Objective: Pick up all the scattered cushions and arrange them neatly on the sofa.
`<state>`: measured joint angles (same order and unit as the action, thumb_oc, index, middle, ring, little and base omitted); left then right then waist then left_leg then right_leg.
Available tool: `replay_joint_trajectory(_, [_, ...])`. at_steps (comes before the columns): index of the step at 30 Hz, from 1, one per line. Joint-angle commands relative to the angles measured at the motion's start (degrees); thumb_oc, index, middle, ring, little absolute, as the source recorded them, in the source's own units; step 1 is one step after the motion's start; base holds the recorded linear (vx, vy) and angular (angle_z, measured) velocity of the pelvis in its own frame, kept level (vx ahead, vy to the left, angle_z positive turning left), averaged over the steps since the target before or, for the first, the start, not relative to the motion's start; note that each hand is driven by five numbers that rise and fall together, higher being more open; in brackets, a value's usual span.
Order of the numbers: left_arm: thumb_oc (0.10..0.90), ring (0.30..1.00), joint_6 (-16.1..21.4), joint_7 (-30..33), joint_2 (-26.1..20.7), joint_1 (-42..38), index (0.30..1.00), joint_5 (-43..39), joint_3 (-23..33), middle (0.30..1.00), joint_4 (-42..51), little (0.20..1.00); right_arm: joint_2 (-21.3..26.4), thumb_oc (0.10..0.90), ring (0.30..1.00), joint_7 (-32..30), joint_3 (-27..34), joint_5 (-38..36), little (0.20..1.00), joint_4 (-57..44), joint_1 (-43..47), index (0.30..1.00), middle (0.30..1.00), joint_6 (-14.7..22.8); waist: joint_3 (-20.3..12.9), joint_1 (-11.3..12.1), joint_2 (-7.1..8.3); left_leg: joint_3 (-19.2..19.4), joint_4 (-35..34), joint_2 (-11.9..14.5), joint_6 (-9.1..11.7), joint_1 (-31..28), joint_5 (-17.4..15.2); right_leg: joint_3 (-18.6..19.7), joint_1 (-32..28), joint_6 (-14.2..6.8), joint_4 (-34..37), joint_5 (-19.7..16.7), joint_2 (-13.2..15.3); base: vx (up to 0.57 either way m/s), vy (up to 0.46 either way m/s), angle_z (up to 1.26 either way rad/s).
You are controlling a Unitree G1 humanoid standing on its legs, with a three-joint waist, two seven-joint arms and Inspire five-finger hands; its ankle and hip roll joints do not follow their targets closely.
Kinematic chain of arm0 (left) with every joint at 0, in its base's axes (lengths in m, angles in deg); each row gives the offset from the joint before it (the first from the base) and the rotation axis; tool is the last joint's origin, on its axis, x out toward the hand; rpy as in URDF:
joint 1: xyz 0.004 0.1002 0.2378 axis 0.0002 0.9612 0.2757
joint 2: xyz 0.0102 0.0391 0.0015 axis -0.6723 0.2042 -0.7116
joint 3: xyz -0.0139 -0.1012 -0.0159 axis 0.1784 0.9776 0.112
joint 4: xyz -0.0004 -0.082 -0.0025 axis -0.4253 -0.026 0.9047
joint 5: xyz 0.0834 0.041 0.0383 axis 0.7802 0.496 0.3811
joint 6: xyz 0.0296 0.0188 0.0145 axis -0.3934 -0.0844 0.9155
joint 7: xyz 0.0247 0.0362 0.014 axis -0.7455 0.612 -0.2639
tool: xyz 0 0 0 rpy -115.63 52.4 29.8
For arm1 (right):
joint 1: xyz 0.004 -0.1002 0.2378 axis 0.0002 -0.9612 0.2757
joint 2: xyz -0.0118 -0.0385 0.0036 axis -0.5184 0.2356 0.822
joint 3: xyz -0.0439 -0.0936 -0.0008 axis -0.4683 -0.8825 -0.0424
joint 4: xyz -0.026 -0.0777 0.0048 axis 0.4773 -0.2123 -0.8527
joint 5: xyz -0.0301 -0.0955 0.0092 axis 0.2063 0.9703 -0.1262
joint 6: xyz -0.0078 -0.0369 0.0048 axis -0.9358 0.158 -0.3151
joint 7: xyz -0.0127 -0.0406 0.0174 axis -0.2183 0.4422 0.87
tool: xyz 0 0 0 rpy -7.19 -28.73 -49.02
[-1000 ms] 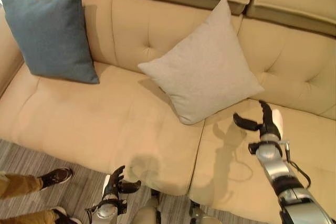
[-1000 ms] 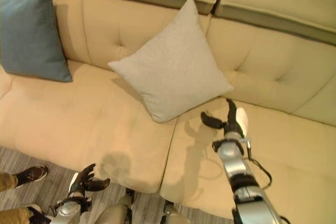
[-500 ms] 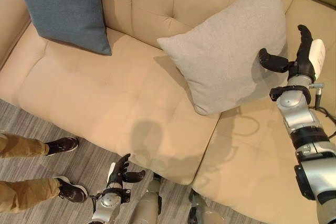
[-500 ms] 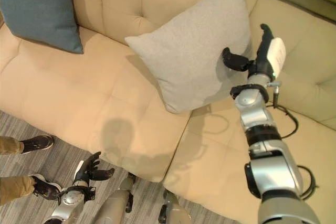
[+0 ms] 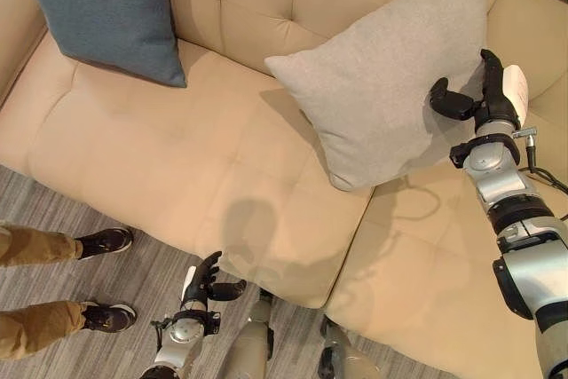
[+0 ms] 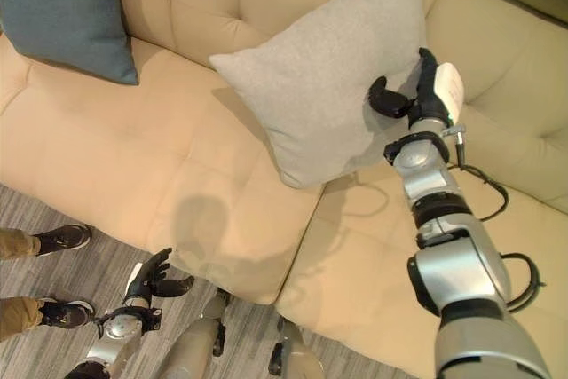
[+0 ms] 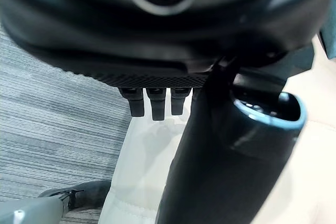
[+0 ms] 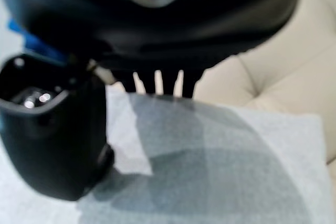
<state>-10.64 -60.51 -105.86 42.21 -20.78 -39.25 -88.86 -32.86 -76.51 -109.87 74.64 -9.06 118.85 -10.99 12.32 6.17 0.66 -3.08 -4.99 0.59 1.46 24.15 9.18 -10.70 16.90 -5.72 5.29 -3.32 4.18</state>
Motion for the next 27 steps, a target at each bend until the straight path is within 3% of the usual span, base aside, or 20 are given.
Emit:
replay_joint_trajectory(1, [0.800,0.900,3.41,0.28,-1.32,-0.82,0.900,-0.87,-0.55,0.900,-0.37,0.900,1.28,0.400,0.300,0.67,-3.35,-1.75,0.300,-1.43,2.20,0.300,0.300,1.93,-2.03,1.33,1.03,0.05,-0.01,-2.13,3.27,-2.16,-5.32,2.48,1.35,-2.62,-0.29,0.01,-0.08,0.00,0.000,0.00])
replay_joint_trajectory(13, [0.800,0.900,2.76,-0.02,-0.81,-0.29,0.900,-0.40,0.33,0.900,-1.85,0.900,3.09,0.400,0.300,-0.96,-0.74,-0.96,0.300,-4.99,0.63,0.300,0.300,2.18,-1.90,0.75,0.04,0.64,-0.01,-2.08,3.36,-2.94,-5.54,2.78,0.97,-2.56,-0.29,0.13,-0.06,0.00,0.000,0.00])
replay_joint_trajectory(20, [0.800,0.900,2.18,0.59,-0.18,-0.33,0.900,-0.81,0.53,0.900,-2.13,0.900,2.26,0.400,0.300,-6.45,7.87,-3.56,0.300,-3.61,-1.87,0.300,0.300,1.69,-1.97,0.36,-1.78,0.87,-0.01,-2.16,3.17,-3.42,-5.64,3.04,0.67,-2.52,-0.29,0.25,-0.02,0.00,0.001,0.00])
replay_joint_trajectory(27, [0.800,0.900,2.14,0.82,0.40,-0.35,0.900,-1.11,0.45,0.900,-2.06,0.900,2.05,0.400,0.300,-8.96,11.20,-4.33,0.300,-2.32,-3.58,0.300,0.300,1.49,-2.03,-0.05,-2.99,1.12,-0.01,-2.26,3.20,-3.20,-5.59,3.10,0.98,-2.54,-0.29,0.21,-0.01,-0.02,0.004,0.02])
